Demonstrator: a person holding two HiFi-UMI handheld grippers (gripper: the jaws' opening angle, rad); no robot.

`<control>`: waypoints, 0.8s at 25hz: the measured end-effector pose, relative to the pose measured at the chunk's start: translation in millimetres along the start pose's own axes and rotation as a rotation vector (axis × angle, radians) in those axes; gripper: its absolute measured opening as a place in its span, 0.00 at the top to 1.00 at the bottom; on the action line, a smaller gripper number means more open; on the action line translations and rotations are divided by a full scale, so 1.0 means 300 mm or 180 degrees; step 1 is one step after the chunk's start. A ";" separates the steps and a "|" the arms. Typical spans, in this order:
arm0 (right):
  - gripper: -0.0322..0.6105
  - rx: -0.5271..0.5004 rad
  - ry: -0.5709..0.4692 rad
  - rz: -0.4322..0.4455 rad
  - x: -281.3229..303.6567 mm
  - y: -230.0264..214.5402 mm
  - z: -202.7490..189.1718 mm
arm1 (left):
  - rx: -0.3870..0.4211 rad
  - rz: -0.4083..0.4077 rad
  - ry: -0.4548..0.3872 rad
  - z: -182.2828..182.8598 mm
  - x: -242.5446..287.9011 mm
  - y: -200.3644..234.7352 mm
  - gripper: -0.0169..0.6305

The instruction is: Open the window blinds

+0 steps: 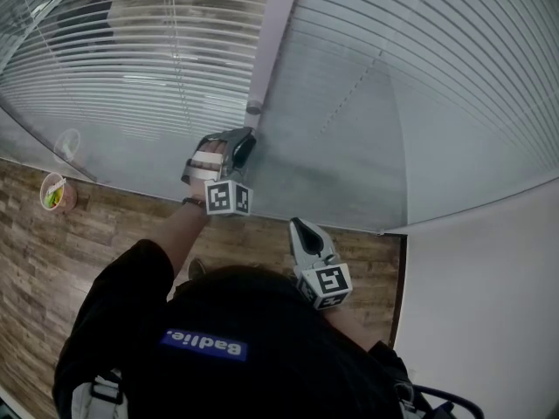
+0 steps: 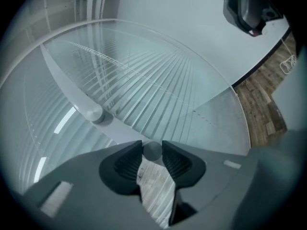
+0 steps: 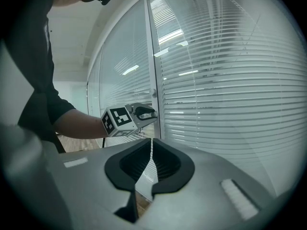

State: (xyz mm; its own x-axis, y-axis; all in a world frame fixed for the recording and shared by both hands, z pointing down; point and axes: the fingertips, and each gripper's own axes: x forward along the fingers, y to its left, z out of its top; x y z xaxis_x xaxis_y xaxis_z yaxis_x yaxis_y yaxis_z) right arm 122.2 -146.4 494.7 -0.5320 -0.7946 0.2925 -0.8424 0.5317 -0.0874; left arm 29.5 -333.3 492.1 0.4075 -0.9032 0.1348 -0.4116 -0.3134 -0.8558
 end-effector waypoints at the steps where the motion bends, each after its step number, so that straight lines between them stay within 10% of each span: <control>1: 0.93 -0.0002 0.0001 -0.0002 -0.001 -0.001 -0.001 | -0.0044 0.0004 0.0006 0.000 0.000 0.001 0.78; 20: 0.93 0.0029 -0.0011 -0.0078 -0.017 -0.015 -0.003 | -0.0864 0.0076 0.0089 -0.009 0.009 0.013 0.78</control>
State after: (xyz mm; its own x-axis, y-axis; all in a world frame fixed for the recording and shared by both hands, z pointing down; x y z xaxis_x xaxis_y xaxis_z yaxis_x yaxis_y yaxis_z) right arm 128.9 -144.4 494.3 -0.5113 -0.8084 0.2915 -0.8559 0.5094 -0.0888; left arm 26.6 -337.7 490.5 0.3739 -0.9179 0.1331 -0.6259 -0.3556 -0.6942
